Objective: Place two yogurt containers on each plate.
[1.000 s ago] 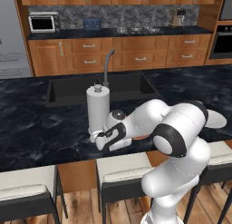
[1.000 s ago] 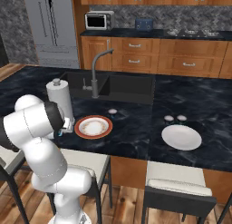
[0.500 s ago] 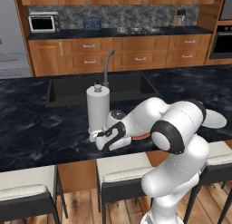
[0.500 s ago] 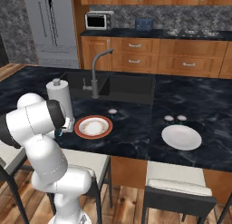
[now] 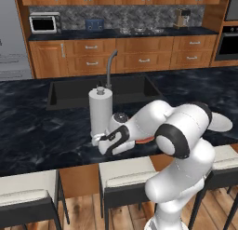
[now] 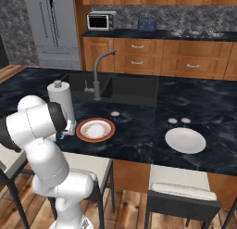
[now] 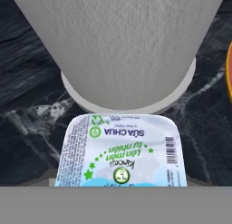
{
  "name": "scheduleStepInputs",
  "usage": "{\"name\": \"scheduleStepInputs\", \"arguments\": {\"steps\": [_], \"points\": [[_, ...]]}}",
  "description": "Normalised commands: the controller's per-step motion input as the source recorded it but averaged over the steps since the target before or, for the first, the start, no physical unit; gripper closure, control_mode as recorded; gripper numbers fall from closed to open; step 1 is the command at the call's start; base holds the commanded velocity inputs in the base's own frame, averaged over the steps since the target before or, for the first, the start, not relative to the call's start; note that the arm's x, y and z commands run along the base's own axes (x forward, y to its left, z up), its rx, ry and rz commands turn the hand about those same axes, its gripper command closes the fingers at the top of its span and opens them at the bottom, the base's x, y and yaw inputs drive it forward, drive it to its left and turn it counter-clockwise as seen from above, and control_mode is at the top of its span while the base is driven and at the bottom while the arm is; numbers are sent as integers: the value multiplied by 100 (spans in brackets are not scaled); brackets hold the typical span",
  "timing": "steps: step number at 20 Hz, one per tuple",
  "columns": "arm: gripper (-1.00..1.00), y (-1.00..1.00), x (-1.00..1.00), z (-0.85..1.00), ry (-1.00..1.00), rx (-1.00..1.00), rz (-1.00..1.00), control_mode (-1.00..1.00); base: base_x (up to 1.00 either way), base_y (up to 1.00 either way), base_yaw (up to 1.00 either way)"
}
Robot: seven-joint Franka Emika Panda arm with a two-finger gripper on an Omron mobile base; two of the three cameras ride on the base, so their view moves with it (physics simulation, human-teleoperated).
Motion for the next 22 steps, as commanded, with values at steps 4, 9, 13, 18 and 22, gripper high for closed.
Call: {"name": "scheduleStepInputs", "arguments": {"steps": [4, 9, 13, 18, 22], "points": [[100, -51, -37, 24, 0, 0, 0, -100, 0, 0, 0], [100, -68, -33, 58, 0, 1, 0, -100, 0, 0, 0], [100, -44, 42, 74, 17, -6, 1, -100, 0, 0, 0], [100, -32, 61, 50, 26, -16, 3, -100, 0, 0, 0], [100, -43, 21, 3, 16, -7, 2, -100, 0, 0, 0]]}}
